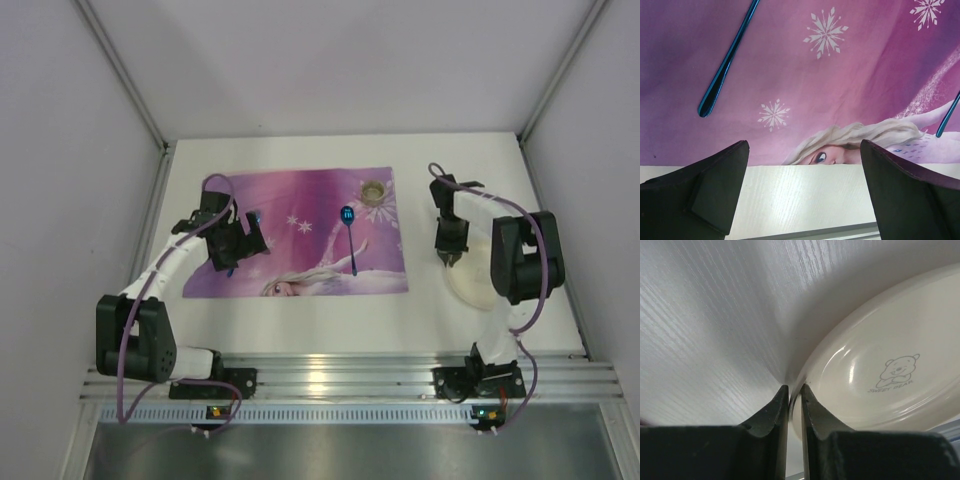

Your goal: Set the dinner table for one person

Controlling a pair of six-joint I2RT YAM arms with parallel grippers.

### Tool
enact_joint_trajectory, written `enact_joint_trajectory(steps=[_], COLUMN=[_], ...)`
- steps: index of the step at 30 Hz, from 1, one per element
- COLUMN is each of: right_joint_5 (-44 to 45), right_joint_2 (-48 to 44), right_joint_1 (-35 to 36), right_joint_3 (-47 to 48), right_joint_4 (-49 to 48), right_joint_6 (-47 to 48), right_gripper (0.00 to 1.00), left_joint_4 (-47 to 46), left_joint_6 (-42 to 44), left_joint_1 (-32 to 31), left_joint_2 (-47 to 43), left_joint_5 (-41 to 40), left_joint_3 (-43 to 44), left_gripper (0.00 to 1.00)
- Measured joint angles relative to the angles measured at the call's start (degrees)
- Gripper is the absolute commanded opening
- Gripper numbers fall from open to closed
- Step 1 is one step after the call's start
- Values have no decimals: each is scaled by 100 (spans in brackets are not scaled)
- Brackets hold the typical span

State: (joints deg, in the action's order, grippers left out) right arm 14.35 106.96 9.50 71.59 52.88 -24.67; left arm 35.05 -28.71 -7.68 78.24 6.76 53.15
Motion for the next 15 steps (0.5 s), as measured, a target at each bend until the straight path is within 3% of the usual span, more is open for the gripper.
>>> enact_joint_trajectory(steps=[7, 10, 15], right_joint_5=[256, 590, 848], right_joint_2=[-2, 164, 1193], right_joint_1=[210, 721, 2133], right_joint_3=[490, 1790, 5233], right_joint_4=[404, 925, 1447], right_joint_6=[-28, -44, -92], right_gripper=[0, 0, 0], left_joint_4=[7, 15, 140], left_joint_6=[52, 109, 192], left_joint_1=[2, 2, 28], left_joint_2=[4, 4, -11], left_joint_5=[0, -4, -105], left_joint_3=[52, 120, 289], left_gripper=[98, 98, 98])
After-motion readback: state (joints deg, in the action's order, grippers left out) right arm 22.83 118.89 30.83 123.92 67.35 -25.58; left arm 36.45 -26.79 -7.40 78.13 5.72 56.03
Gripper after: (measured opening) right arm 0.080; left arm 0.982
